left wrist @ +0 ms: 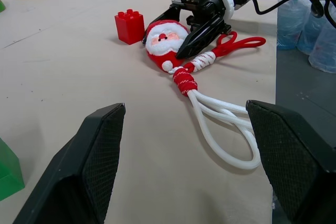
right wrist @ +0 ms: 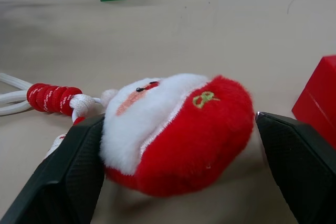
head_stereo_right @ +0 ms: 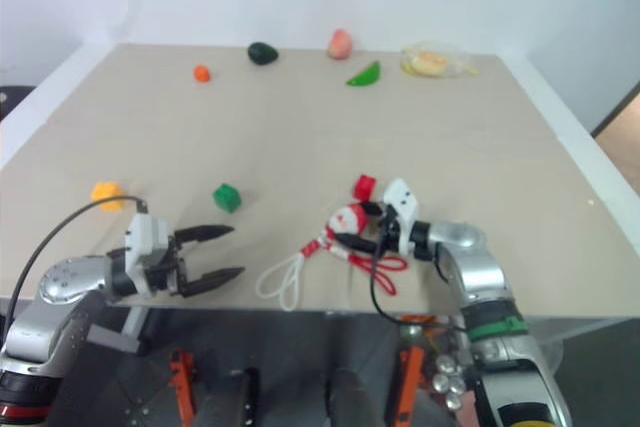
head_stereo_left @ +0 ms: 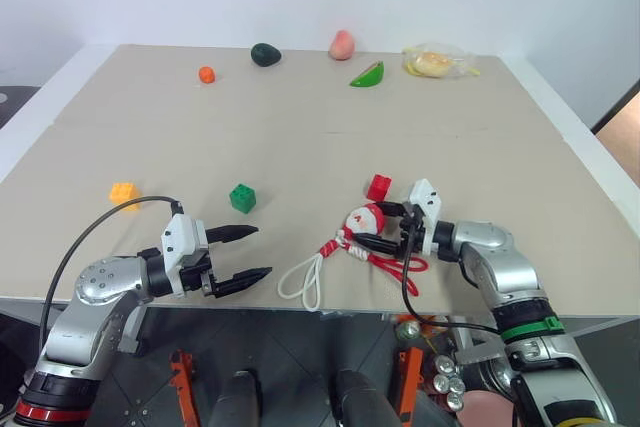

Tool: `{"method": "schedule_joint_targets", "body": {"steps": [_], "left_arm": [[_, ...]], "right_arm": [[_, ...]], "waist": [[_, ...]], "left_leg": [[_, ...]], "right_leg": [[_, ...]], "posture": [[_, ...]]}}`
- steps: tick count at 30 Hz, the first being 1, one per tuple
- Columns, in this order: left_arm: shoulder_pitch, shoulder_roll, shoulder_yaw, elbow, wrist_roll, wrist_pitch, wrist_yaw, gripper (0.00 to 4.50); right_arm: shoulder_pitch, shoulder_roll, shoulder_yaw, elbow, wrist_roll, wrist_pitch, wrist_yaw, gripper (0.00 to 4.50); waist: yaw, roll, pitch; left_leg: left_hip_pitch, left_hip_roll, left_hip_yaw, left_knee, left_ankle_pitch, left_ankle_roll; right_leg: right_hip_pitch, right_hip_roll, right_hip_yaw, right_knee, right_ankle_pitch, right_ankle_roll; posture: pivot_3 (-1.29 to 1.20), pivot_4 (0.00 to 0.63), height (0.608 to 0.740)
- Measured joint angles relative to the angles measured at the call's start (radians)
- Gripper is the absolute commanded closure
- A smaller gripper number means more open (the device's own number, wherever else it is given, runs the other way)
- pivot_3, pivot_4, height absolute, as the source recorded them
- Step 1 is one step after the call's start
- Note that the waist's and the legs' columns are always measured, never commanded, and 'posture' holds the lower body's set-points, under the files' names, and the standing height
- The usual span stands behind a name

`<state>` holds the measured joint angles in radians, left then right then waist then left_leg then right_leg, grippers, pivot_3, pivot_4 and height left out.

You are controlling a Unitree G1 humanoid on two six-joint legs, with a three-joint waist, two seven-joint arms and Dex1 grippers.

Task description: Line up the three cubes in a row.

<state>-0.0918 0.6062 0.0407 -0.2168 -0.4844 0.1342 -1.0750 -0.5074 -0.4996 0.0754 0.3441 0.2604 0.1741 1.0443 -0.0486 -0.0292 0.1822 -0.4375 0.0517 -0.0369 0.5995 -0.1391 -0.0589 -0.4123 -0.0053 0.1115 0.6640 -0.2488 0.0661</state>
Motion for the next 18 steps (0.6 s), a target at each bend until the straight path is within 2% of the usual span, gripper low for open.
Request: {"method": "schedule_joint_targets", "body": {"steps": [4, 8, 9, 11, 13, 18], "left_arm": [[0.0, 0.0, 0.004, 0.0, -0.001, -0.001, 0.002, 0.68], [0.001, 0.0, 0.005, 0.0, 0.0, -0.003, 0.003, 0.68], [0.001, 0.0, 0.005, 0.0, 0.0, -0.005, 0.004, 0.68], [0.0, 0.0, 0.005, 0.0, 0.0, -0.007, 0.004, 0.68], [0.0, 0.0, 0.004, 0.001, 0.001, -0.008, 0.004, 0.68], [-0.008, -0.008, -0.006, 0.005, 0.005, -0.018, -0.001, 0.68]], "right_arm": [[0.0, 0.012, 0.0, 0.004, 0.002, -0.004, 0.001, 1.47], [0.0, 0.015, -0.001, 0.004, 0.009, -0.004, 0.002, 2.88], [0.0, 0.015, -0.001, 0.004, 0.009, -0.004, 0.002, 3.1], [0.001, 0.015, -0.003, 0.004, 0.01, -0.008, 0.002, 3.92], [0.004, 0.014, -0.007, 0.003, 0.013, -0.01, 0.003, 4.43], [0.057, -0.052, -0.034, -0.062, 0.053, 0.042, 0.036, 4.47]], "waist": [[0.0, 0.0, 0.0], [0.0, 0.0, 0.0], [0.0, 0.0, 0.0], [0.0, 0.0, 0.0], [0.0, 0.0, 0.0], [0.004, 0.0, 0.0]], "left_leg": [[0.0, 0.0, 0.0, 0.0, 0.0, 0.0], [0.0, 0.0, 0.0, 0.0, 0.0, 0.0], [0.0, 0.0, 0.0, 0.0, 0.0, 0.0], [0.0, 0.0, 0.0, 0.0, 0.0, 0.0], [0.0, 0.0, 0.0, 0.0, 0.0, 0.0], [0.0, -0.001, 0.0, 0.001, 0.0, 0.0]], "right_leg": [[0.0, 0.0, 0.0, 0.0, 0.0, 0.0], [0.0, 0.0, 0.0, 0.0, 0.0, 0.0], [0.0, 0.0, 0.0, 0.0, 0.0, 0.0], [0.0, 0.0, 0.0, 0.0, 0.0, 0.0], [0.0, 0.0, 0.0, 0.0, 0.0, 0.0], [0.002, -0.001, 0.0, 0.0, -0.001, 0.002]], "posture": [[0.0, 0.15, 0.74], [0.0, 0.15, 0.74], [0.0, 0.15, 0.74], [0.0, 0.15, 0.74], [0.0, 0.15, 0.74], [0.0, 0.15, 0.74]]}}
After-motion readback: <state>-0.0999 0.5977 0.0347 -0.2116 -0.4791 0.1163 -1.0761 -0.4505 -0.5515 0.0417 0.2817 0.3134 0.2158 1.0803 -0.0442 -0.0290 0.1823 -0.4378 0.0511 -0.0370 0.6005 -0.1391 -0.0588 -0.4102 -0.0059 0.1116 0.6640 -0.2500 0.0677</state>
